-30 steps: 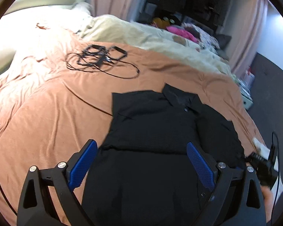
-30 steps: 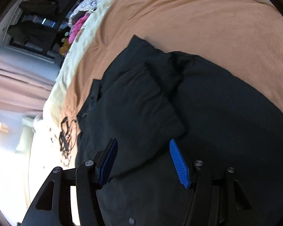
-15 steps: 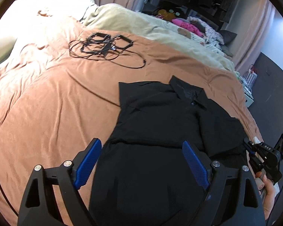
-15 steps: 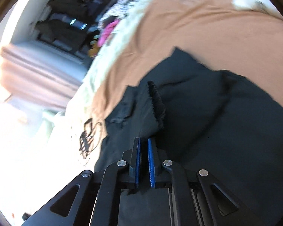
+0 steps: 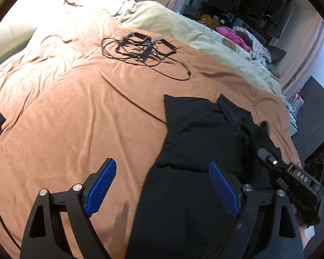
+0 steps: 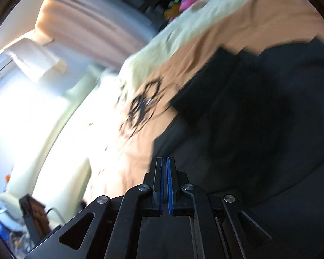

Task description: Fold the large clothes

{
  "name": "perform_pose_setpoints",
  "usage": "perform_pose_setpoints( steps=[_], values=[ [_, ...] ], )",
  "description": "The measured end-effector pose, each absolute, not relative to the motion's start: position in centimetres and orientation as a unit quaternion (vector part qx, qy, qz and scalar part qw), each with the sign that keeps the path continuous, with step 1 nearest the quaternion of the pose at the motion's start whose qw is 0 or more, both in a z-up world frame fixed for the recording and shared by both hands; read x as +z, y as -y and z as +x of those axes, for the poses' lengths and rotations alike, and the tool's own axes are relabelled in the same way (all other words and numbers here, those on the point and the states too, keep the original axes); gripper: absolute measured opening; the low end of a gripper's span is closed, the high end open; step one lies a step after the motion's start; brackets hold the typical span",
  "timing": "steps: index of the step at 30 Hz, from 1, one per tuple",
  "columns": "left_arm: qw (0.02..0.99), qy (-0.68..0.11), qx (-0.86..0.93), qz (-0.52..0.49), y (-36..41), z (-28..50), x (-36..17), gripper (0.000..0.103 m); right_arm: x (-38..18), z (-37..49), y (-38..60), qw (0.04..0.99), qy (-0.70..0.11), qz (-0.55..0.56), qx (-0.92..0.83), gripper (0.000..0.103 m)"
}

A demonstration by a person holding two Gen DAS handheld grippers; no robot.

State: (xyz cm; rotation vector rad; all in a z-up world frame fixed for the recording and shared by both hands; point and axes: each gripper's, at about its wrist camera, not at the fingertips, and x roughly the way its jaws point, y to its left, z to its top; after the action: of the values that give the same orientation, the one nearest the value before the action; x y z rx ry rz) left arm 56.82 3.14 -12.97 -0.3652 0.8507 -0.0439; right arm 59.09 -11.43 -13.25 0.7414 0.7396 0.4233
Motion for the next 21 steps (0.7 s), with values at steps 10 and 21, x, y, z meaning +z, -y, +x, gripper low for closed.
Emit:
perform_pose_setpoints(
  steps=[10,21],
  values=[
    [0.893,-0.414,-0.032,-0.176,-2.4,57.3,-13.2,0.084,-13.2,58.4,10.5,0.835,-0.403,0.319,0.198,0.046],
    [0.886,-0.442,-0.078,-0.116,4.5,61.8,-12.5,0.084,-14.6,54.6,24.8,0.828,-0.385,0.406,0.040,0.047]
  ],
)
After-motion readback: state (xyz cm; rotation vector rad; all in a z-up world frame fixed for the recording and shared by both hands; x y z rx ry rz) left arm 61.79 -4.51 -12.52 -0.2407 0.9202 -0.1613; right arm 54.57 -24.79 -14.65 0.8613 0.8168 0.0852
